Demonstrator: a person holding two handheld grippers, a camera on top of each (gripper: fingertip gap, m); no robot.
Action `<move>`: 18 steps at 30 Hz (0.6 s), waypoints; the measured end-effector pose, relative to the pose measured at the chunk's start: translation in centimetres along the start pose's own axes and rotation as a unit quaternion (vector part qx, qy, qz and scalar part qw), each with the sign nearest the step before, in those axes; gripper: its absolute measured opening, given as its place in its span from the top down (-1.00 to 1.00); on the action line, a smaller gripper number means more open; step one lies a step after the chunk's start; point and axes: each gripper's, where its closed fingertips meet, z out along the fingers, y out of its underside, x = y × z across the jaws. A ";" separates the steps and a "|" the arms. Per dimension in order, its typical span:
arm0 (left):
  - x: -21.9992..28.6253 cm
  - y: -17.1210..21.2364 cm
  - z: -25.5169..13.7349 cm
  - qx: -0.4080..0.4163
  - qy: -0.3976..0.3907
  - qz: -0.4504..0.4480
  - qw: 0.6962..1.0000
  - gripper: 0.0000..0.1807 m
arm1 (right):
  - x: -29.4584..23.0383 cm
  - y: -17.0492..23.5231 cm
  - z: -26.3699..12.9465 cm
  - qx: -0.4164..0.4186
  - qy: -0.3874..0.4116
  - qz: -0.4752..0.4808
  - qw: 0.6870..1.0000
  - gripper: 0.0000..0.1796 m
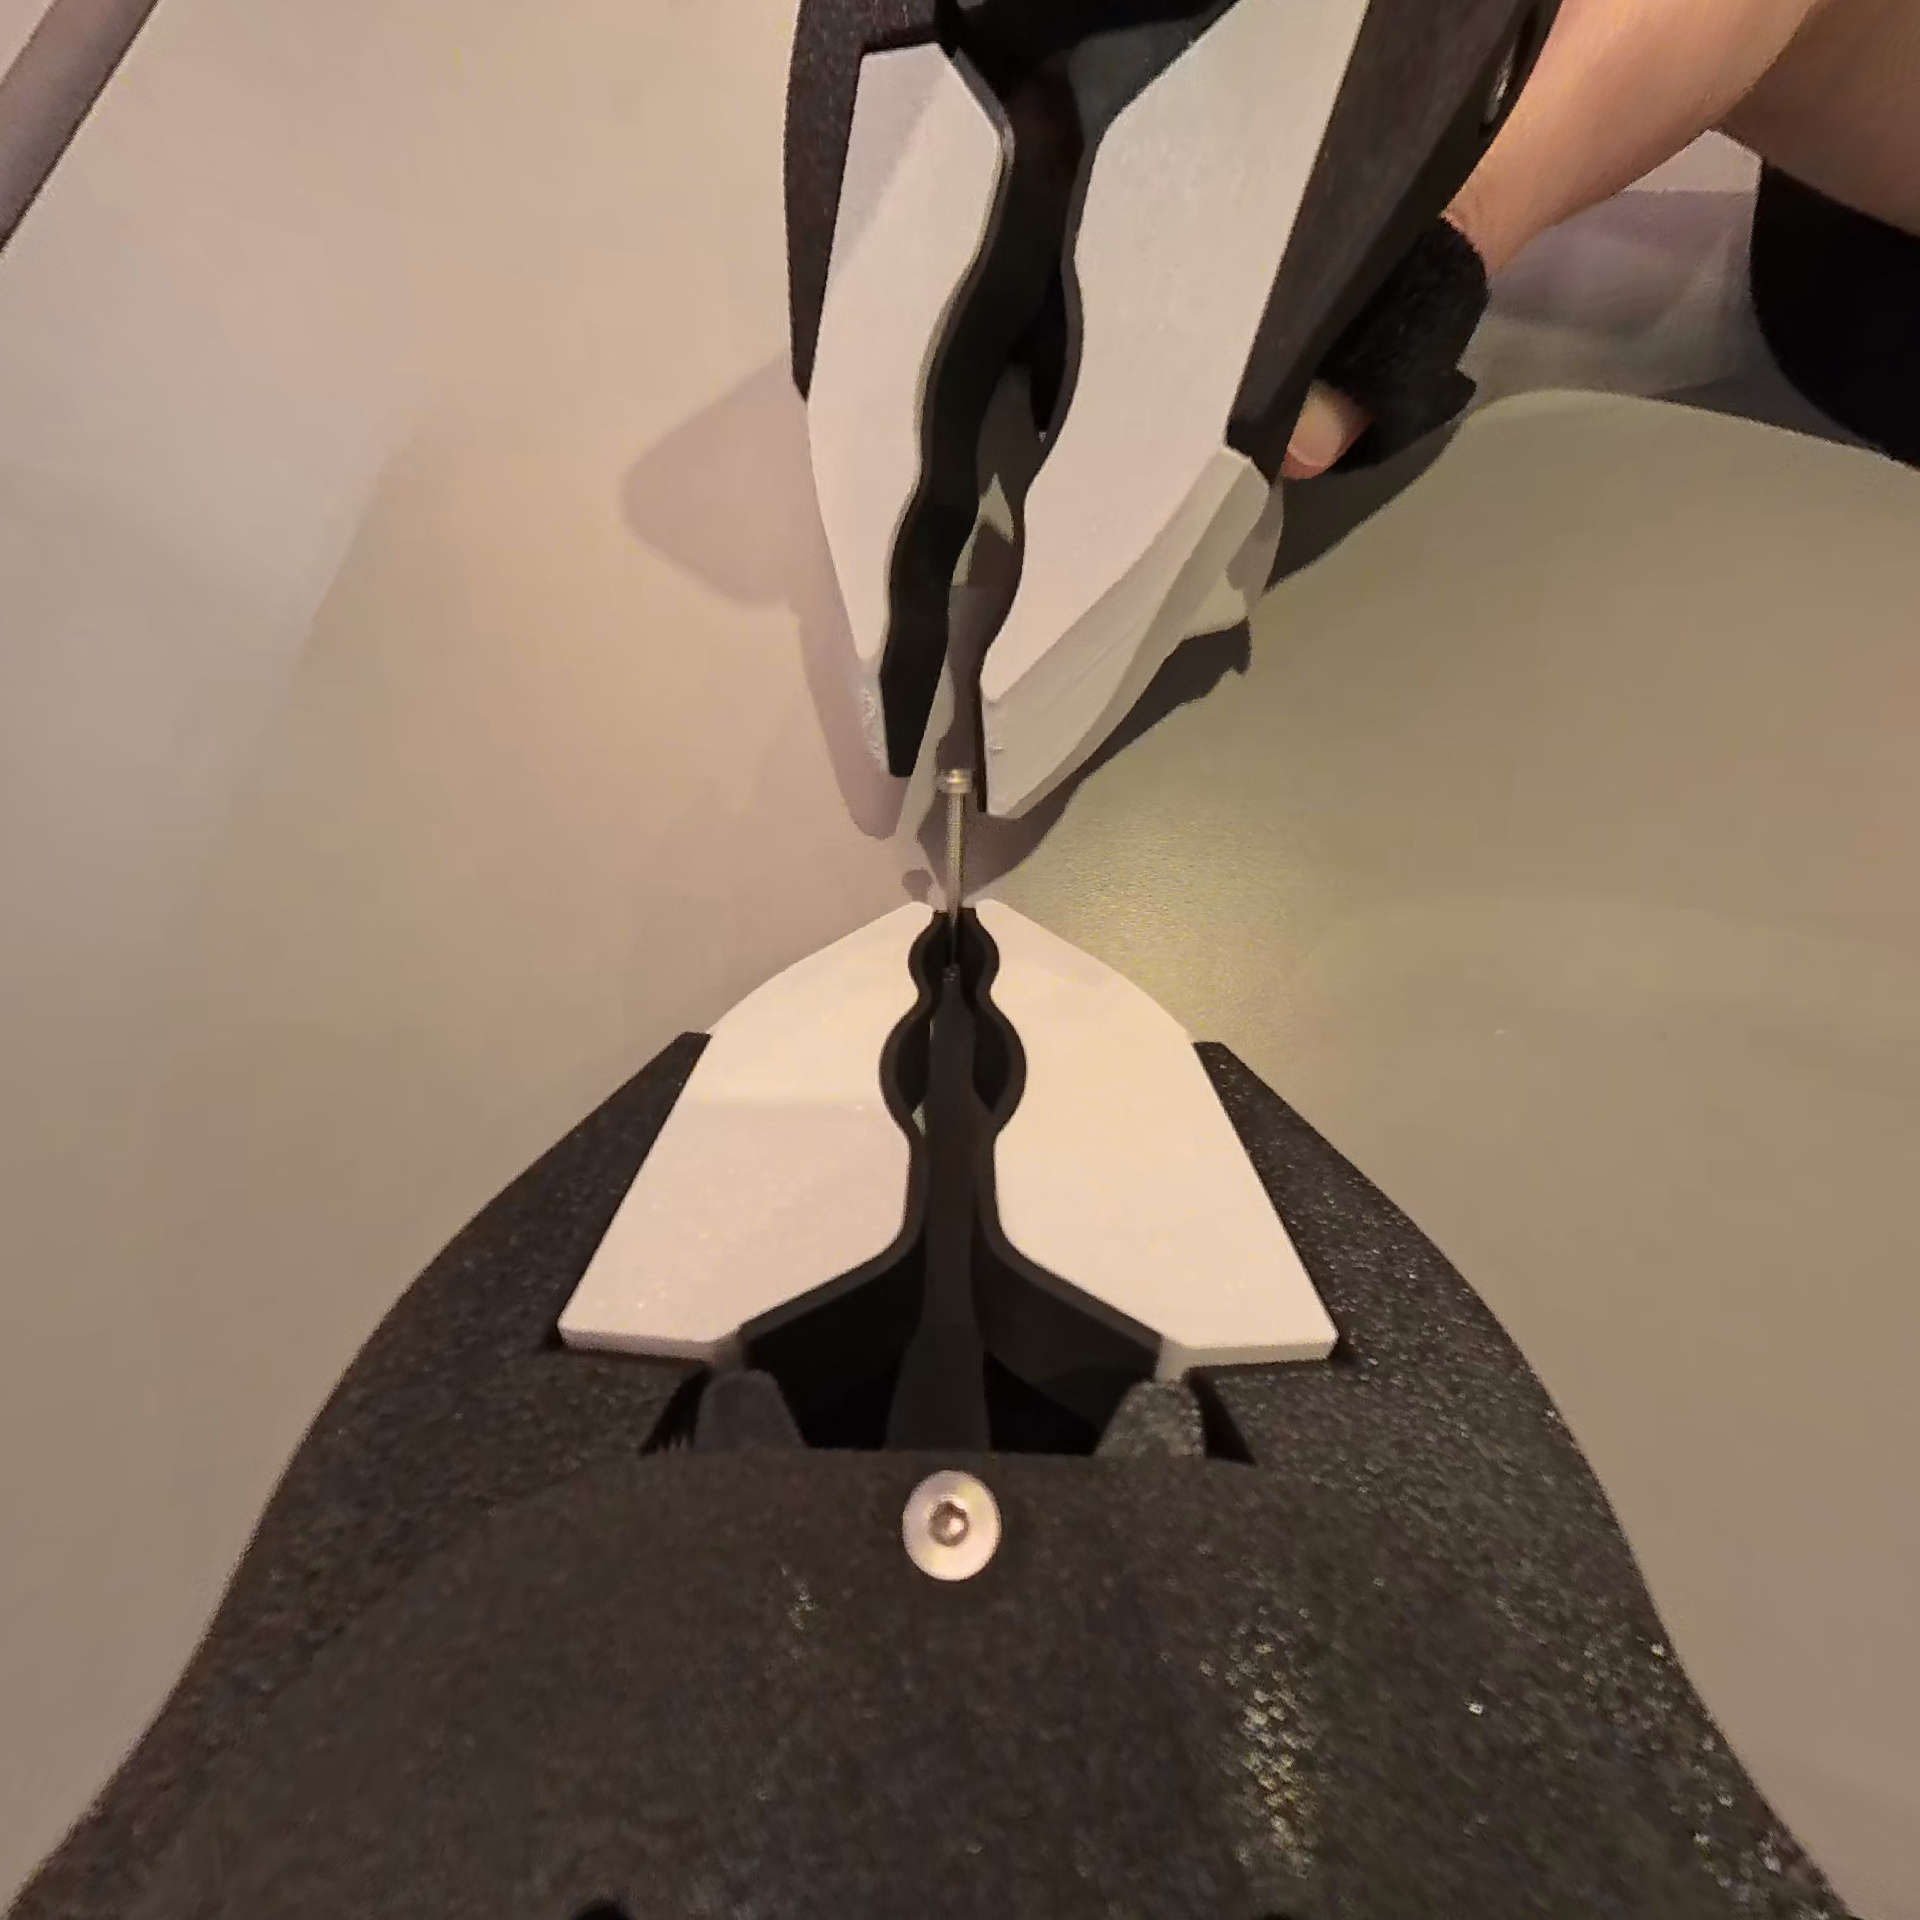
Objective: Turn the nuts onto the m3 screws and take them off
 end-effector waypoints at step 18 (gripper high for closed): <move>0.2 0.1 0.0 -0.003 0.003 0.001 1.000 0.98 | -0.5 -0.7 -0.3 0.020 -0.017 0.002 1.000 0.80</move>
